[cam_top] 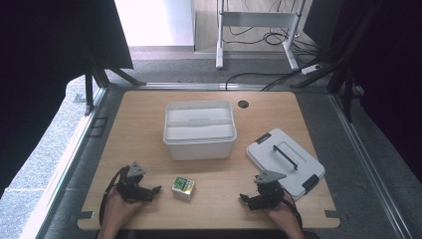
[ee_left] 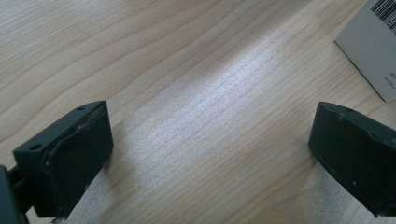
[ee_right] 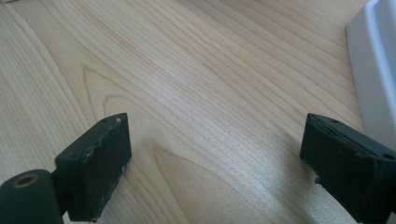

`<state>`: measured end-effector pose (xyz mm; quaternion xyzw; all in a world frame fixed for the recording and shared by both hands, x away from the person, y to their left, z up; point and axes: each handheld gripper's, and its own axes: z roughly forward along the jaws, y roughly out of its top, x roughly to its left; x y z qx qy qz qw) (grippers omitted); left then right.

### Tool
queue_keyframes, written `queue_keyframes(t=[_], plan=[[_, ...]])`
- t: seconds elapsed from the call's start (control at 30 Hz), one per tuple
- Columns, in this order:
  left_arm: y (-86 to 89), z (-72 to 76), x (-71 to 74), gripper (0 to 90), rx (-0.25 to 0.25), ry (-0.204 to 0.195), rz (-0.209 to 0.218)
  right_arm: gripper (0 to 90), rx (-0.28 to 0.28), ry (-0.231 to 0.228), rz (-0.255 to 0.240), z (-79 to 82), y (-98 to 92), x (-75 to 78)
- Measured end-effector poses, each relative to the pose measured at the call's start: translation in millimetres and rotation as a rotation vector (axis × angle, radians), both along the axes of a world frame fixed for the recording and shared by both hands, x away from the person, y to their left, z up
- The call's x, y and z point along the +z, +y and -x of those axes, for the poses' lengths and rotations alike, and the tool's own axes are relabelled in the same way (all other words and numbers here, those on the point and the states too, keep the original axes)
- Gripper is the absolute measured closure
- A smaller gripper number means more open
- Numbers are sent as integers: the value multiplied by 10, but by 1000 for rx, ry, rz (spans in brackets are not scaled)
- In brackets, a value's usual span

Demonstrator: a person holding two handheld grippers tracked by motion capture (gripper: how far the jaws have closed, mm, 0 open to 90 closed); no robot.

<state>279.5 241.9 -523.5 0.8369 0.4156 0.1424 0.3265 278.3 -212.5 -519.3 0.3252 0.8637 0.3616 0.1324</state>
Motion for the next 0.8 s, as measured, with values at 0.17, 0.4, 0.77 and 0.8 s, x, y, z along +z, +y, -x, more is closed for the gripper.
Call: queue_keyframes(t=[0.17, 0.4, 0.77, 0.8], plan=[[-4, -3, 0, 0, 0, 1, 1, 66, 2, 2, 1, 1, 5, -3], [-6, -4, -1, 0, -1, 2, 0, 67, 3, 4, 2, 8, 2, -1], [-6, -5, 0, 0, -1, 2, 0, 77, 3, 0, -2, 14, 0, -1], [-6, -5, 0, 0, 0, 2, 0, 81, 4, 0, -2, 15, -1, 0]])
